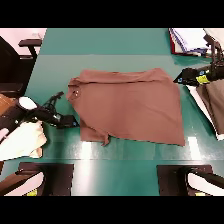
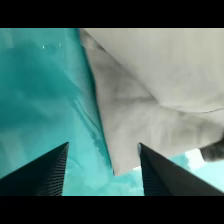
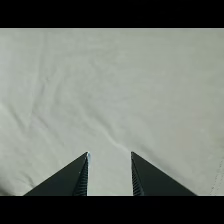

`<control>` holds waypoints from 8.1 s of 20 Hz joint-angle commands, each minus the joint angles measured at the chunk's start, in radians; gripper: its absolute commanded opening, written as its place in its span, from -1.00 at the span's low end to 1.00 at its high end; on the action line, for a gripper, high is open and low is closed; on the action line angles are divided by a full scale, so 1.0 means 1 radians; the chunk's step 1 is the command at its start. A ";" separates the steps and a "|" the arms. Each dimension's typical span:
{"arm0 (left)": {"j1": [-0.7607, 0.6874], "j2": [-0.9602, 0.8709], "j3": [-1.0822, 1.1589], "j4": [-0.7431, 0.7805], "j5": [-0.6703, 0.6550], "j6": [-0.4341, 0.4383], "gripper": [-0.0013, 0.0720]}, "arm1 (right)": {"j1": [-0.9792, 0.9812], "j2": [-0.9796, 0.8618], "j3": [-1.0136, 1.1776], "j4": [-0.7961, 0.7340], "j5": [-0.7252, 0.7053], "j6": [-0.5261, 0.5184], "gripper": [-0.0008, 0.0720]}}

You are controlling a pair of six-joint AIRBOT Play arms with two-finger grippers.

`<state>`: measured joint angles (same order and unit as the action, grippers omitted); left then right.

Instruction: Fold the shirts.

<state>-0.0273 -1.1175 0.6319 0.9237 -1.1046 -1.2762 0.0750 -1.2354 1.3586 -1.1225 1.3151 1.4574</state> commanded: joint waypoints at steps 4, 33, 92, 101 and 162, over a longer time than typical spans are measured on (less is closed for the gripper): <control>-0.135 0.002 -0.067 -0.011 0.115 -0.062 0.40 | 0.000 0.008 -0.008 0.006 0.004 -0.001 -0.13; -0.034 0.434 0.040 0.485 -0.221 -0.280 0.52 | 0.000 0.016 -0.006 0.006 -0.003 -0.001 -0.13; 0.150 0.268 0.078 0.087 -0.087 -0.085 -0.90 | -0.153 0.153 -0.698 -0.093 0.092 -0.011 -0.93; 0.150 0.268 0.998 0.086 -0.131 -0.147 -0.90 | -0.075 0.381 0.159 -0.111 0.018 0.008 -0.93; 0.098 -0.210 0.555 0.270 -0.323 -0.122 0.29 | -0.162 0.021 -0.145 -0.177 0.109 0.034 0.55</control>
<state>0.0700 -1.4792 1.3373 1.1511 -1.4319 -1.3624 -0.0551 -1.3163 1.2522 -1.3205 1.3937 1.4914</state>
